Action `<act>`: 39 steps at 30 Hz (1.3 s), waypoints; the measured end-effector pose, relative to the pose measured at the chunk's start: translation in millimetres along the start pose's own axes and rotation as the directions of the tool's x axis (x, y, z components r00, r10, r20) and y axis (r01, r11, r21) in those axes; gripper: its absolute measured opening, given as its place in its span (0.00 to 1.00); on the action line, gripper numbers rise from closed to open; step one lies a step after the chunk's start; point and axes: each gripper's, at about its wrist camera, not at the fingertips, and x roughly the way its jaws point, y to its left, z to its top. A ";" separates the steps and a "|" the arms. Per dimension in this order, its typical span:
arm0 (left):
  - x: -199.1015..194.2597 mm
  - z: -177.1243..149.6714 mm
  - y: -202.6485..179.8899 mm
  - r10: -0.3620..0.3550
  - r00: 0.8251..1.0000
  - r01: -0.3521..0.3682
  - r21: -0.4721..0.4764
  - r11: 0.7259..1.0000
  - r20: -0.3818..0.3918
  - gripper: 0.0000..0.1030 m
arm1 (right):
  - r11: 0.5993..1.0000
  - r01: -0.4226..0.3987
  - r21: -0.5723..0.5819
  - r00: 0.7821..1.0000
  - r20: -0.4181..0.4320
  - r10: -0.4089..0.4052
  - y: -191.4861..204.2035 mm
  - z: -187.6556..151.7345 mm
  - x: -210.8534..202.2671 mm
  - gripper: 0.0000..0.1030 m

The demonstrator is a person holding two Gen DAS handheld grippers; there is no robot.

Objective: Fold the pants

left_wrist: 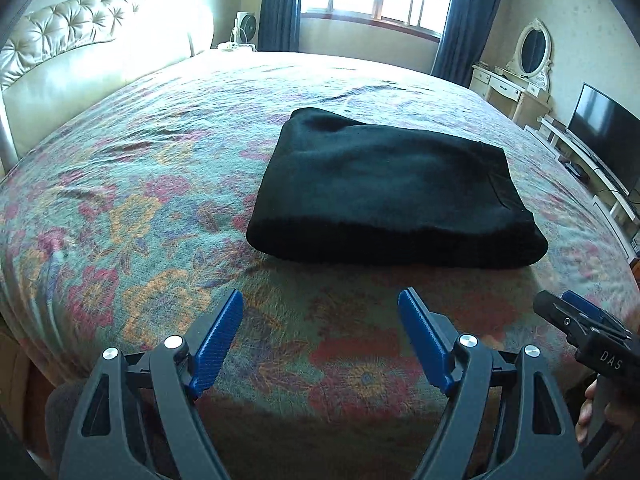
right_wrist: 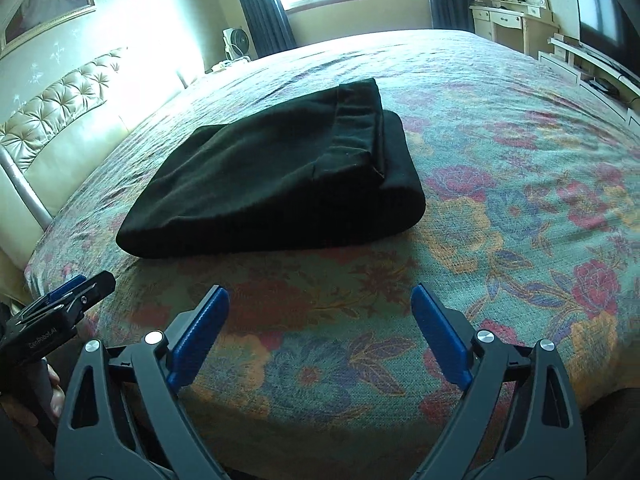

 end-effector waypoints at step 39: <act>-16.9 -5.0 -20.3 0.070 0.997 -0.071 0.060 0.996 0.024 0.76 | 1.000 -0.001 -0.006 1.000 -0.006 0.001 5.8 -6.1 -2.7 0.90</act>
